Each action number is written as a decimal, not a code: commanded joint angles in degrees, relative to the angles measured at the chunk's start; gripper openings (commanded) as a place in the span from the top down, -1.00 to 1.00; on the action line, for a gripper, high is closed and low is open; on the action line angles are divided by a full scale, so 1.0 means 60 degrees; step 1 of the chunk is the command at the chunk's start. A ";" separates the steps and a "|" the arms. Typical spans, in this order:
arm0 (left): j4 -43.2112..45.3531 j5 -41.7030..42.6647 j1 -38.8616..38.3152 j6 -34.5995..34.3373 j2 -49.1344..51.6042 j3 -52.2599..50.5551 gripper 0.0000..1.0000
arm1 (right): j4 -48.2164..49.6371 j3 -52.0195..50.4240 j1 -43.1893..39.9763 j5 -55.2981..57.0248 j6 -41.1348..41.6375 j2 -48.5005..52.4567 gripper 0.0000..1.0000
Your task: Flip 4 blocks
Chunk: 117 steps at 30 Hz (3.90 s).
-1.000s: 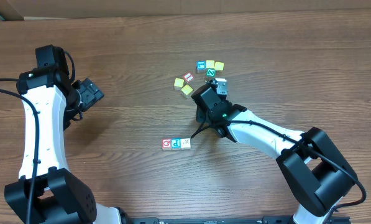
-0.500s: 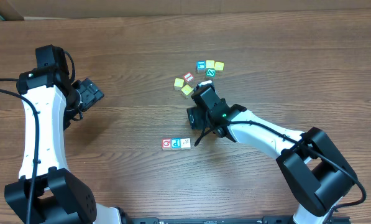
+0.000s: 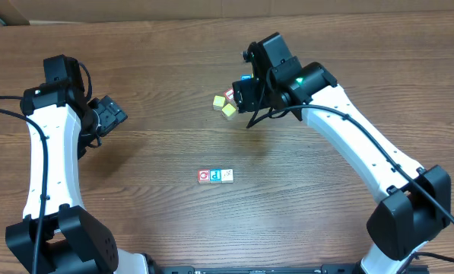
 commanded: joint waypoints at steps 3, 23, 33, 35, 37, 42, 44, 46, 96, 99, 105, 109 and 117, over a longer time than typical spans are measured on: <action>-0.0004 0.0011 -0.0004 0.0146 0.0015 0.0055 -1.00 | -0.0066 0.0102 0.0036 -0.0404 -0.0353 0.0503 -0.78; -0.0004 0.0011 -0.0004 0.0146 0.0015 0.0055 -0.99 | 0.2484 -0.0066 0.0244 0.0251 -0.0521 0.2889 -0.63; -0.0004 0.0011 -0.0004 0.0146 0.0015 0.0055 -0.99 | 0.3282 -0.0386 0.0433 0.0248 -0.0525 0.3508 -0.61; -0.0004 0.0015 -0.0011 0.0146 0.0015 0.0055 -1.00 | 0.3410 -0.0386 0.0433 0.0248 -0.0525 0.3570 -0.61; -0.0004 0.0011 -0.0011 0.0146 0.0015 0.0055 -0.99 | 0.3472 -0.0386 0.0433 0.0244 -0.0517 0.3570 -0.61; 0.0000 0.0015 -0.0011 0.0146 0.0015 0.0055 -1.00 | 0.3519 -0.0346 0.0393 0.0244 -0.0510 0.3541 -0.57; 0.0000 0.0011 -0.0011 0.0146 0.0015 0.0055 -1.00 | 0.3439 -0.0160 0.0280 0.0237 -0.0288 0.3413 -0.58; -0.0004 0.0011 -0.0011 0.0146 0.0015 0.0055 -0.99 | 0.3249 0.0120 0.0146 0.0040 -0.0102 0.3213 -0.57; 0.0000 0.0011 -0.0011 0.0146 0.0015 0.0055 -0.99 | 0.3031 -0.0036 -0.1093 0.0182 0.1789 0.2816 -0.63; 0.0000 0.0011 -0.0011 0.0146 0.0015 0.0055 -0.99 | 0.3384 -0.0211 -0.1133 0.0226 0.2055 0.2816 -0.54; 0.0000 0.0011 -0.0011 0.0146 0.0015 0.0055 -1.00 | 0.3759 -0.0492 -0.1013 0.0579 0.2758 0.2816 -0.50; 0.0000 0.0011 -0.0011 0.0146 0.0015 0.0055 -0.99 | 0.3843 -0.0521 -0.0892 0.0805 0.2750 0.2820 -0.50; 0.0000 0.0011 -0.0011 0.0146 0.0015 0.0055 -0.99 | 0.4320 -0.1060 -0.0827 0.1177 0.2750 0.2816 -0.50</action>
